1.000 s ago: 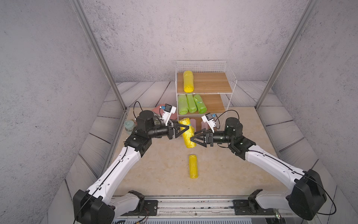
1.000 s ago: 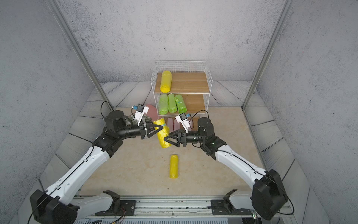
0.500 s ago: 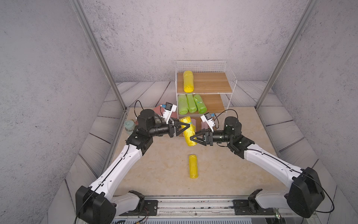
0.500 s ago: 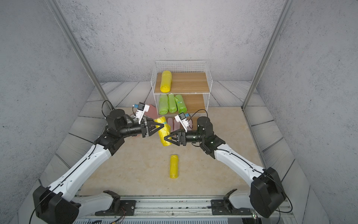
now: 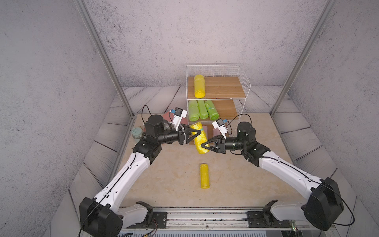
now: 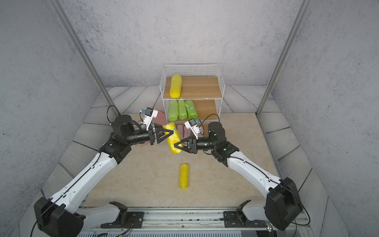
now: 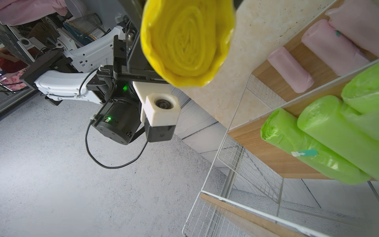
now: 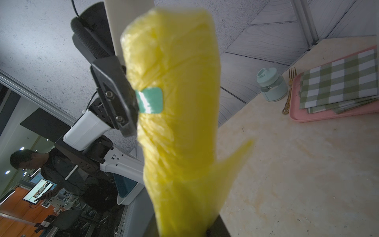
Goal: Sort the rolls of trash bags by color and place them on the shelf
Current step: Pick up the roll of trash bags from the center of the board, then place the roll of trash bags on the shelf.
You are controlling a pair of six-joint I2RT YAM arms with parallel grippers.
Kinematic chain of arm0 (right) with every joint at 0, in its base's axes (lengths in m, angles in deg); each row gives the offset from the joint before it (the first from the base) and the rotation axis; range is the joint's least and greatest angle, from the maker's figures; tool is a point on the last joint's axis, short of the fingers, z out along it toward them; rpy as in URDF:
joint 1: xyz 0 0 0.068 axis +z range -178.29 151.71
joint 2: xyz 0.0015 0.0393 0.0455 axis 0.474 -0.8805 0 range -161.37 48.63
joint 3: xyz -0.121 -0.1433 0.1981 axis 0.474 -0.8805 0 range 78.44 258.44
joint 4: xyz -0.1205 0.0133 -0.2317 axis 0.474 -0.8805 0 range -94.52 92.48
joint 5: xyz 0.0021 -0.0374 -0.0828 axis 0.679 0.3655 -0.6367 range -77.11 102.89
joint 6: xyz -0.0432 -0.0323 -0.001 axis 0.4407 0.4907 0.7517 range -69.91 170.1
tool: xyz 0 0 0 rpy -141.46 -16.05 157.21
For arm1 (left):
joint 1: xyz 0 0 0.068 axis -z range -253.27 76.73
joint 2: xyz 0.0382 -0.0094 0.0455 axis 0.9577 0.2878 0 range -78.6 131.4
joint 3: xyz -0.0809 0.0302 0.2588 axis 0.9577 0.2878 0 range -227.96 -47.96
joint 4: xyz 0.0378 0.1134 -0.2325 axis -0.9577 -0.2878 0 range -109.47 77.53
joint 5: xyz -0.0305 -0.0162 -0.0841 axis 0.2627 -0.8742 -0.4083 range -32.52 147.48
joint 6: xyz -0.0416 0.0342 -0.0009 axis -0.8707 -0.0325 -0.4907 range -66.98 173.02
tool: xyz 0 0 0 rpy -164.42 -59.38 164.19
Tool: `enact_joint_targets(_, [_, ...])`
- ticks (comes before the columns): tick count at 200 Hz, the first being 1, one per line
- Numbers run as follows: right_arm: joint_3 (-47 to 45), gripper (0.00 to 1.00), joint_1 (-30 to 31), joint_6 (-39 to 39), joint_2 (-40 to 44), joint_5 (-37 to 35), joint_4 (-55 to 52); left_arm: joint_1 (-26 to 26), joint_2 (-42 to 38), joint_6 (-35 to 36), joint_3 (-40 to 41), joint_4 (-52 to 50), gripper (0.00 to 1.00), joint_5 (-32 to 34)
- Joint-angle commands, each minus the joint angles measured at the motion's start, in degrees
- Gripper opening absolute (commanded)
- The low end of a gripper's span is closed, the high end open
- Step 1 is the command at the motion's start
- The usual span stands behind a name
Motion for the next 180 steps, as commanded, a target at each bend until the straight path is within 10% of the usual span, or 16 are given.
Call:
enact_joint_targets(1, [3.8,0.00,0.1,5.5,3.0,-0.4,-7.3,-0.3,-2.4,3.5,-2.2,-0.7,0.62,1.4])
enact_joint_targets(57, [12.8,0.00,-1.7,12.1,2.1,-1.3,-18.3,-0.4,-6.9,6.9,-2.5,-5.5,0.97,3.0])
enact_joint_targets(180, [37.4,0.00,-8.8,16.1,-3.0,-13.9,-30.9,-0.5,-13.6,14.6,-2.1,-18.4,0.97,11.0])
